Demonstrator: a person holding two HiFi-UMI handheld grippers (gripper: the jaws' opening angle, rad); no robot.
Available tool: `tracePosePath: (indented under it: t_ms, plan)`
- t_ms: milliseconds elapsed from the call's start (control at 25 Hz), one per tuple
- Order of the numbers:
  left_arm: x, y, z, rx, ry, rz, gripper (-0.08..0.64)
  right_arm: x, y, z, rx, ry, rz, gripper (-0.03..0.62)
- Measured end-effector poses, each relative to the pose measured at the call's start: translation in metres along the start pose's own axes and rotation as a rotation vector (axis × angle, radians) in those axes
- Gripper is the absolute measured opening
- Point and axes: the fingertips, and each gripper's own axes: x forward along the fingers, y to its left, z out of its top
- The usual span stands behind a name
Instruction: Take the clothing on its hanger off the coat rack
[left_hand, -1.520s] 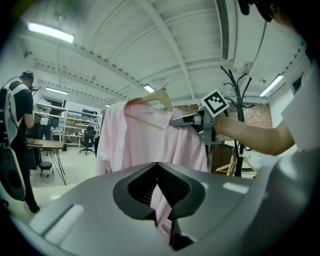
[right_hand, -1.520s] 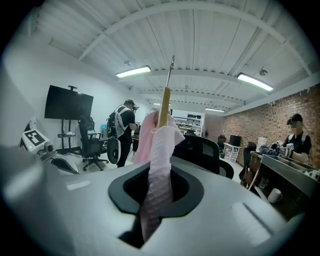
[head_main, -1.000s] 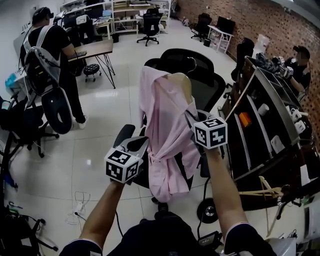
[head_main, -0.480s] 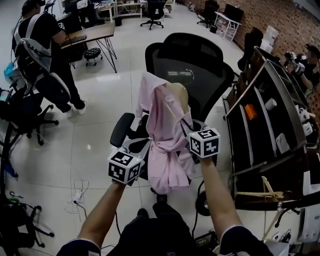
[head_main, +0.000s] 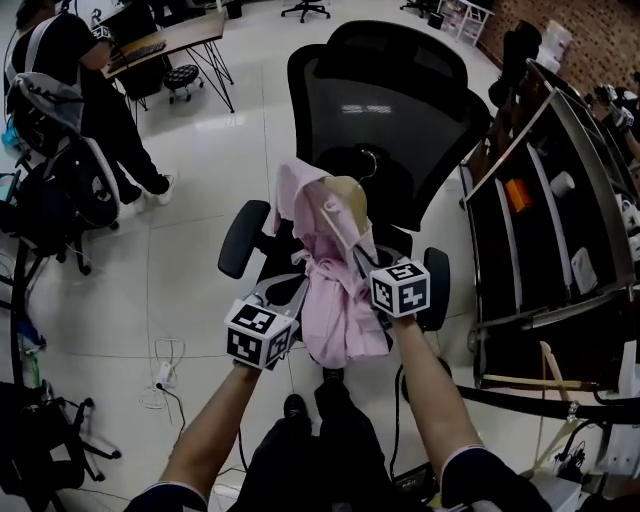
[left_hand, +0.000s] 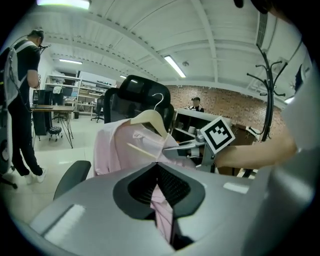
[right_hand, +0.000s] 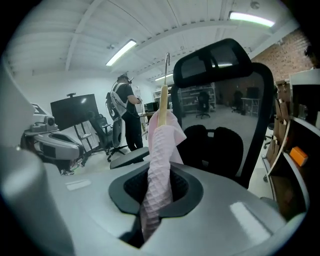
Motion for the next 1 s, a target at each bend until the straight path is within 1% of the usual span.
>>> tracePosePath:
  t_ms: [240, 400, 560, 760, 840, 880, 960, 1000]
  plan:
    - [0.012, -0.001, -0.024, -0.034, 0.04, 0.0, 0.011, 0.031, -0.006, -0.057, 0.056, 0.088, 0.018, 0.023]
    - [0.017, -0.002, -0.039, -0.048, 0.058, 0.005, 0.011, 0.053, -0.014, -0.089, 0.077, 0.116, 0.009, 0.023]
    - [0.018, -0.003, -0.053, -0.07, 0.073, 0.017, 0.011, 0.07, -0.025, -0.114, 0.094, 0.155, -0.023, 0.026]
    - [0.015, -0.003, -0.064, -0.092, 0.088, 0.024, 0.011, 0.083, -0.031, -0.139, 0.1, 0.242, -0.074, 0.034]
    - [0.014, -0.003, -0.065, -0.098, 0.088, 0.024, 0.011, 0.087, -0.035, -0.146, 0.087, 0.273, -0.096, 0.063]
    - [0.015, -0.003, -0.065, -0.101, 0.086, 0.024, 0.011, 0.087, -0.037, -0.148, 0.079, 0.286, -0.111, 0.103]
    - [0.016, -0.003, -0.065, -0.104, 0.083, 0.025, 0.012, 0.085, -0.043, -0.154, 0.08, 0.316, -0.141, 0.21]
    - [0.016, -0.003, -0.065, -0.105, 0.083, 0.025, 0.012, 0.082, -0.045, -0.157, 0.086, 0.329, -0.154, 0.233]
